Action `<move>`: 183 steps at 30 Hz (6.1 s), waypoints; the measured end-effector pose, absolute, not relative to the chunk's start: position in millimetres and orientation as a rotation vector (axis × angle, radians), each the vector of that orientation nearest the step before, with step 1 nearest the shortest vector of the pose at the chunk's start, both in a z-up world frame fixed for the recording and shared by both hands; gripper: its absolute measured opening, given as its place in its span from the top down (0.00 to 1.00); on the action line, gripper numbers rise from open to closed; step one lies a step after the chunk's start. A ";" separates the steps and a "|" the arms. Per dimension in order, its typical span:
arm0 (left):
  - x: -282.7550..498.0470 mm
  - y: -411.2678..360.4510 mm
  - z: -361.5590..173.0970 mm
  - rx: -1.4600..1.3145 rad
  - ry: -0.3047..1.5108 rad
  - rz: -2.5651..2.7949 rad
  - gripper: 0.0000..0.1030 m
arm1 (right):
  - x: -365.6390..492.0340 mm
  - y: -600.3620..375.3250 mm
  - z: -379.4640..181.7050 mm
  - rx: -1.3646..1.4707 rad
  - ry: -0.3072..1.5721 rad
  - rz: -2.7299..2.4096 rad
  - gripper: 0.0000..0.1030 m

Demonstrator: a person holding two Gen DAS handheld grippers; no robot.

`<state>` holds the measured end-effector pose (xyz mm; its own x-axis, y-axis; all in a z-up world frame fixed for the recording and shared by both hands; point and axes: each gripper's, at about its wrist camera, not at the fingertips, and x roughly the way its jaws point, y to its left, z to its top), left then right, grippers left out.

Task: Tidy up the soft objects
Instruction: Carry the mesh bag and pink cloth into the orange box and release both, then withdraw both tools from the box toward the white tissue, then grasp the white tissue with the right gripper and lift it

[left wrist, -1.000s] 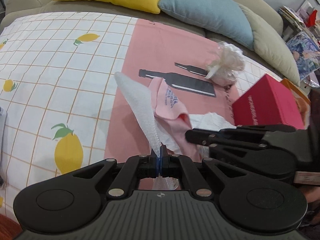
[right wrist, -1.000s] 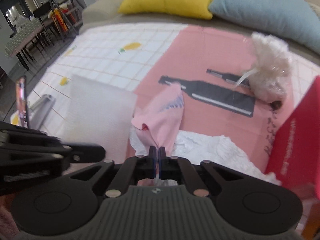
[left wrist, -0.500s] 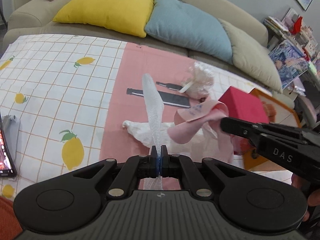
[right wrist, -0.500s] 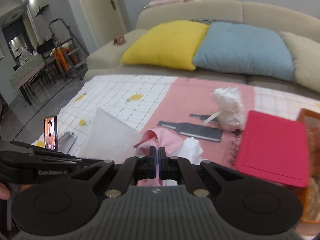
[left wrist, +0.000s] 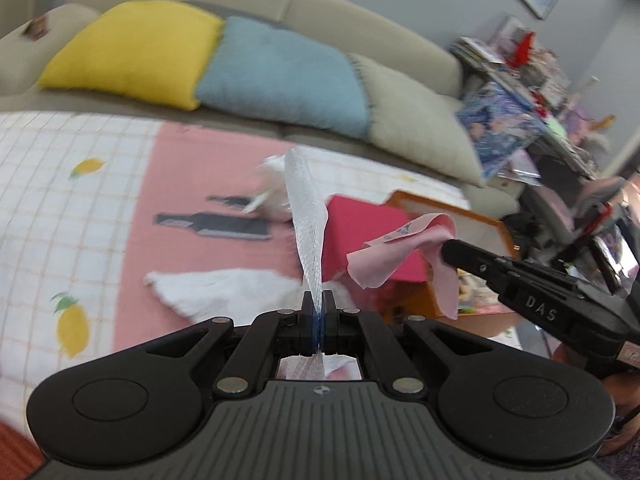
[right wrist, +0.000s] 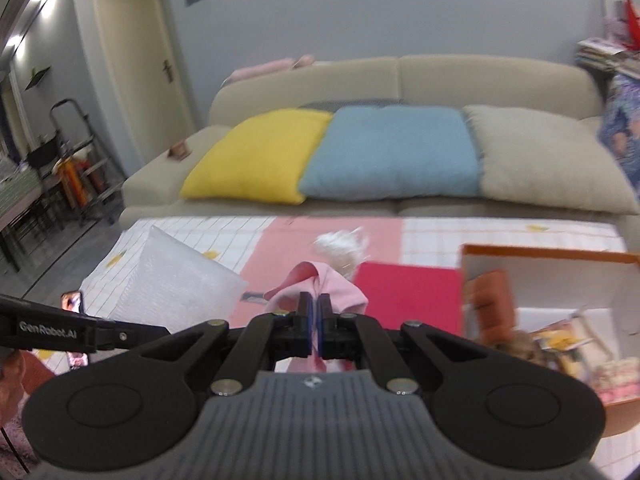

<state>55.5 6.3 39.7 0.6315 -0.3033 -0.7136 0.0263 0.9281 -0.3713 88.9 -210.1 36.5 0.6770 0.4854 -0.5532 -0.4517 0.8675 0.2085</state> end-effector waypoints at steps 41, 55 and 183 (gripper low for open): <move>221.2 -224.2 42.7 -0.036 0.856 -0.621 0.99 | 193.4 -425.6 -1.2 0.274 0.608 0.035 1.00; 252.0 -269.9 -23.2 0.142 1.007 -0.586 0.98 | 206.7 -437.7 -68.1 0.385 0.771 -0.109 1.00; 56.1 43.2 -120.2 -0.356 1.202 -0.183 0.81 | 80.8 -98.3 -79.9 -0.510 1.083 0.616 0.90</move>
